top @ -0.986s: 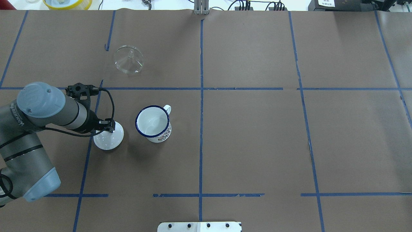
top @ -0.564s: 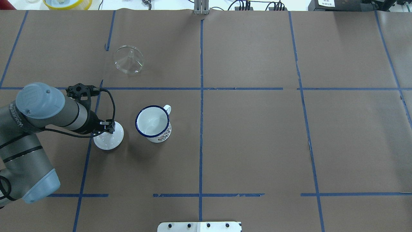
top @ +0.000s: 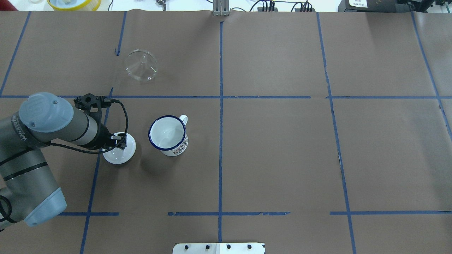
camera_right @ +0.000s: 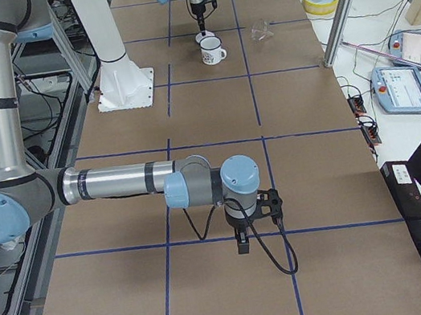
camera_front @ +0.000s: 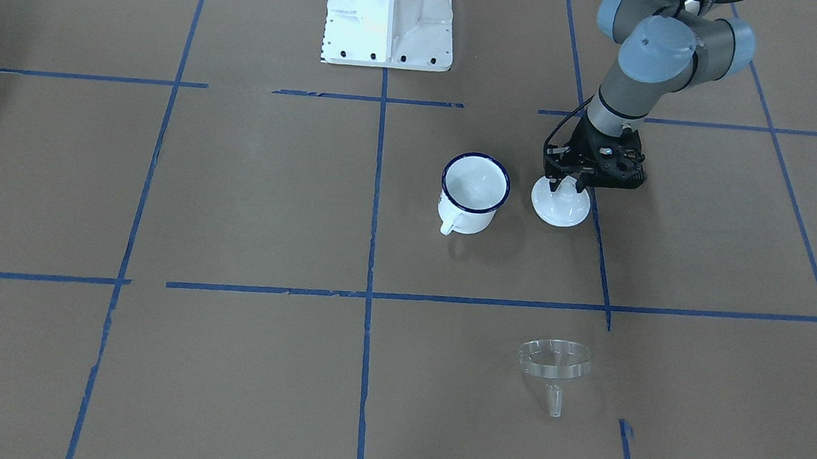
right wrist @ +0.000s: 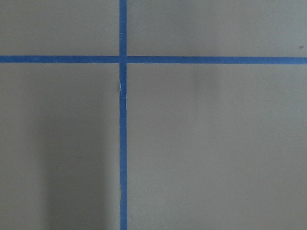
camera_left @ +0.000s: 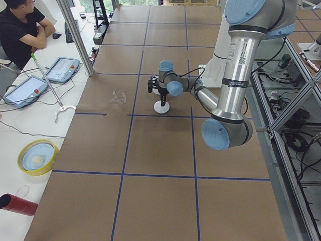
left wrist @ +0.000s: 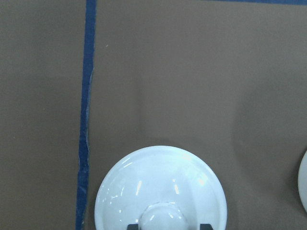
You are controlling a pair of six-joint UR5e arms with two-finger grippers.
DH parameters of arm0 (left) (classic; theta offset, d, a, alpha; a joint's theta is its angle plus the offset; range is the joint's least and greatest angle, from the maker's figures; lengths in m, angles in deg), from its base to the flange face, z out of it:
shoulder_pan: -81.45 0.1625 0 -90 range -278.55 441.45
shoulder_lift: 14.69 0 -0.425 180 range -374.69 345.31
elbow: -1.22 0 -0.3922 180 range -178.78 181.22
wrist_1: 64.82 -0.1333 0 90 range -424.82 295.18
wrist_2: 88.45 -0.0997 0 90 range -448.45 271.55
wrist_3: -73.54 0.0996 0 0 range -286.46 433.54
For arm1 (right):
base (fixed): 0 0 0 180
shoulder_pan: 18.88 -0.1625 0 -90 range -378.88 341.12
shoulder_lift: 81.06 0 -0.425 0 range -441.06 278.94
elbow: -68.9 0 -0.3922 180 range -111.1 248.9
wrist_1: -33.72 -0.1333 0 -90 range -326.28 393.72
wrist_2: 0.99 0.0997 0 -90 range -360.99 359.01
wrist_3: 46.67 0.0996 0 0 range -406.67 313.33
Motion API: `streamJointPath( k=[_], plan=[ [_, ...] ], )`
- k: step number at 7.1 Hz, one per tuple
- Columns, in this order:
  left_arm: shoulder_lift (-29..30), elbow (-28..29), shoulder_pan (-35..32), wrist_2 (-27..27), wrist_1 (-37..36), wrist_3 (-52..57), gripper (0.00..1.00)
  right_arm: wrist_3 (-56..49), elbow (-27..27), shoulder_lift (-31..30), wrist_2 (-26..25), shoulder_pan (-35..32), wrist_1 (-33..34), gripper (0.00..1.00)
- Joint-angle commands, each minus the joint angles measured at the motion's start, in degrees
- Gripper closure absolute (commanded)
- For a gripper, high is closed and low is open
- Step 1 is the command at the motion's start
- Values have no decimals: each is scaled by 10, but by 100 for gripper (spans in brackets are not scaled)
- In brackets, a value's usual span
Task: Remove funnel from cup
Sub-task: 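Close the left gripper on the white lid's knob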
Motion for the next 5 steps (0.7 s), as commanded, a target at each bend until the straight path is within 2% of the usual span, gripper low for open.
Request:
streamJointPath(
  k=[1,3,5],
  plan=[
    [2,9,2,0,0,1,47,0,0,0,0,0,0,0],
    [3,10,2,-1,0,2,49,0,0,0,0,0,0,0],
    [4,7,2,0,0,2,54,0,-1,1,0,0,0,0]
  ],
)
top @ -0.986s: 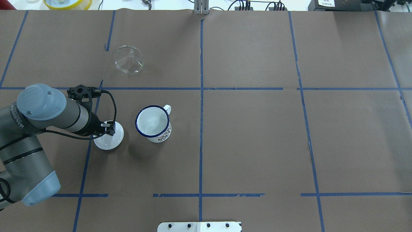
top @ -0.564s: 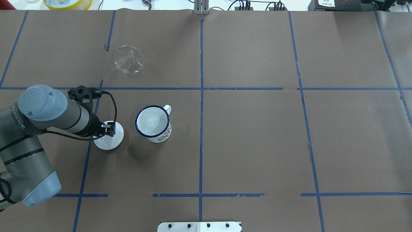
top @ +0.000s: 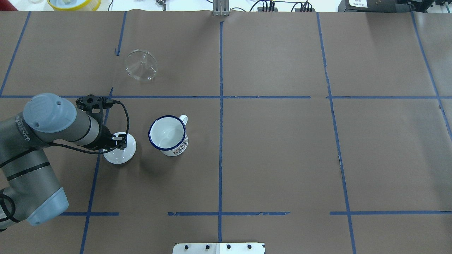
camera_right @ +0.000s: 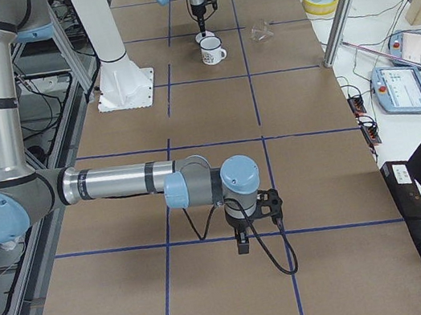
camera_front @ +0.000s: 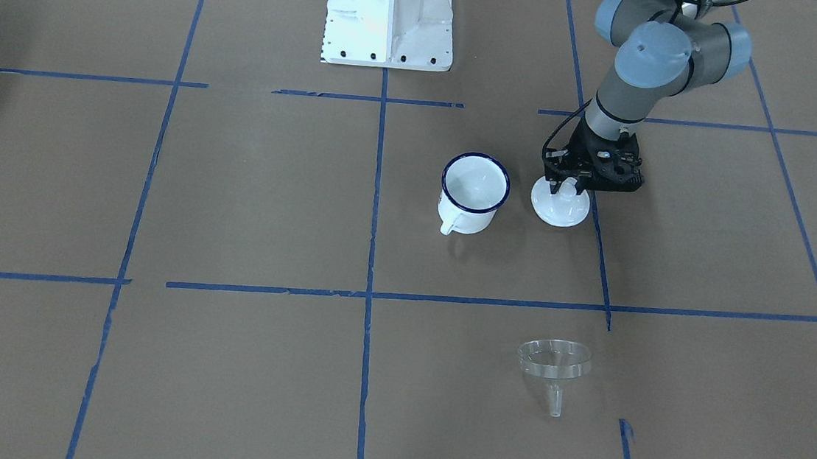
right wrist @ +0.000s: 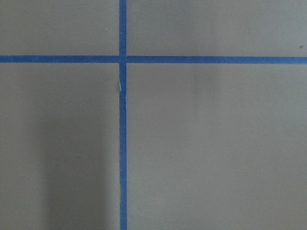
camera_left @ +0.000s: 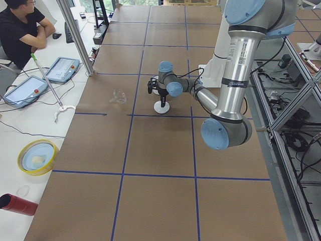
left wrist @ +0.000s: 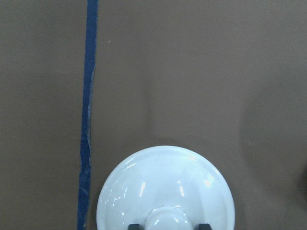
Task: Remove funnel from cup
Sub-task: 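Close the left gripper on the white lid's knob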
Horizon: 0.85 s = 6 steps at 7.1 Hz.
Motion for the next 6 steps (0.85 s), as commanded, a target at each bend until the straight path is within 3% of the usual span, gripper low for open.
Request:
streamJointPath(
  k=[1,5,6],
  plan=[
    [0,-4,-1,0,0,0,61,0,0,0,0,0,0,0],
    [0,-15,-8,0,-1,0,85,0,0,0,0,0,0,0],
    [-4,-34,-11,0,-5,1,100,0,0,0,0,0,0,0]
  ],
)
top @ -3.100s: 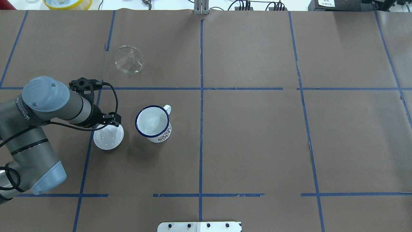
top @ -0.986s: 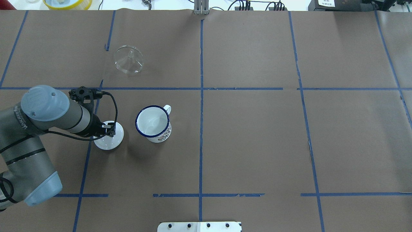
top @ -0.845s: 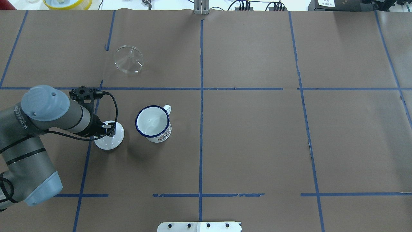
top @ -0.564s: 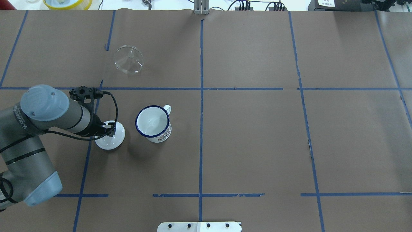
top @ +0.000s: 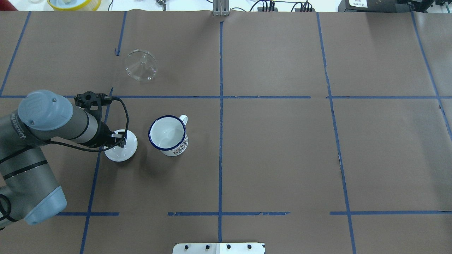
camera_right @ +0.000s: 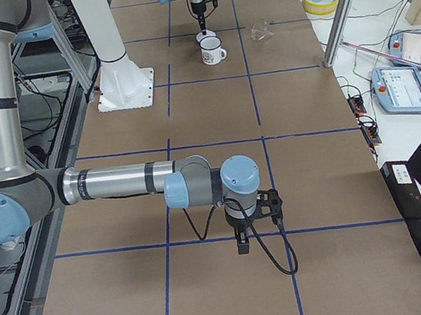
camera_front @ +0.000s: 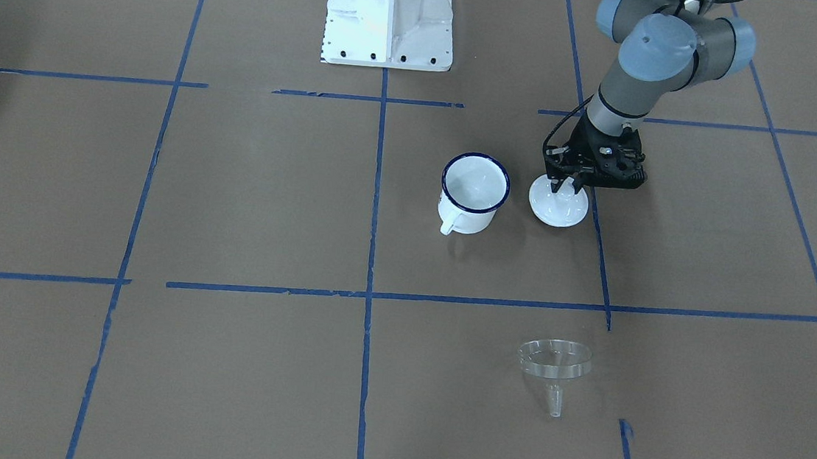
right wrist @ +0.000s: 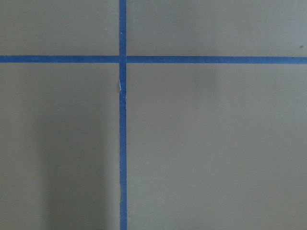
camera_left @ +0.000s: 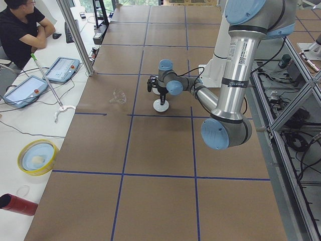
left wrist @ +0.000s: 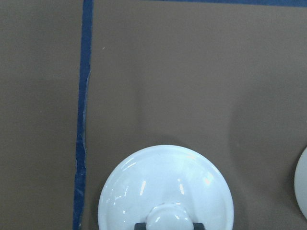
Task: Remove funnel from cup
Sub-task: 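Lift the lid with the left gripper and carry it over the mug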
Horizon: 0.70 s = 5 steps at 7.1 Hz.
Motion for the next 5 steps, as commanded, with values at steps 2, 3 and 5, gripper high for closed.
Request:
streamJointPath(
  k=[2,3,5],
  plan=[
    [18,-114,-35,1,-180,54,100,0,0,0,0,0,0,0],
    [67,-136,-53,2,-267,80,100,0,0,0,0,0,0,0],
    [147,-144,-58,24,-358,77,100,0,-1,0,0,0,0,0]
  ],
)
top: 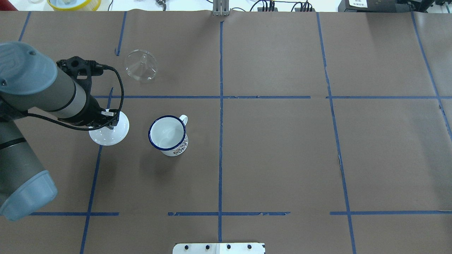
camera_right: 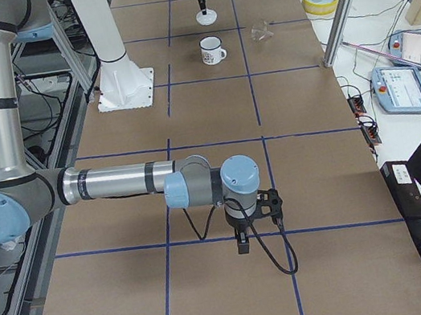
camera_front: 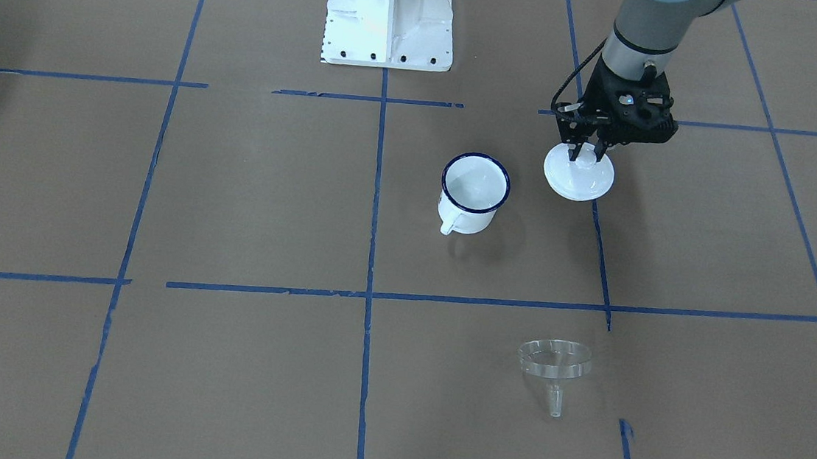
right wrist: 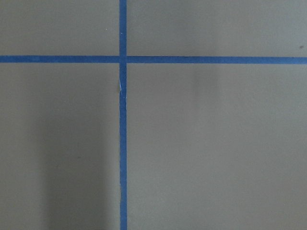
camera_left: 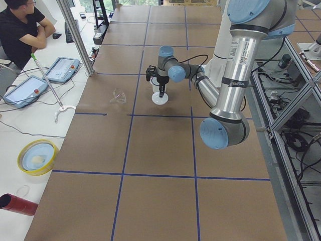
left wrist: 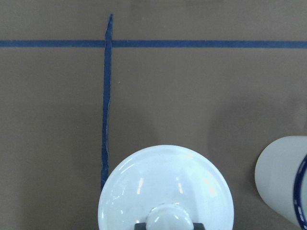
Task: Remove funnel from cup
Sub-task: 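Lift the lid with the left gripper and carry it over the mug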
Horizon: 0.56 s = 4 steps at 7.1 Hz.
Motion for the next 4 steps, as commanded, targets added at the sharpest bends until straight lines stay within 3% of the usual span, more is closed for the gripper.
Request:
streamJointPath(
  k=[1,4],
  plan=[
    [66,0,-2,42,-57,-5,100,0,0,0,0,0,0,0],
    [131,73,47,45,-52,-69,100,0,0,0,0,0,0,0]
  ],
)
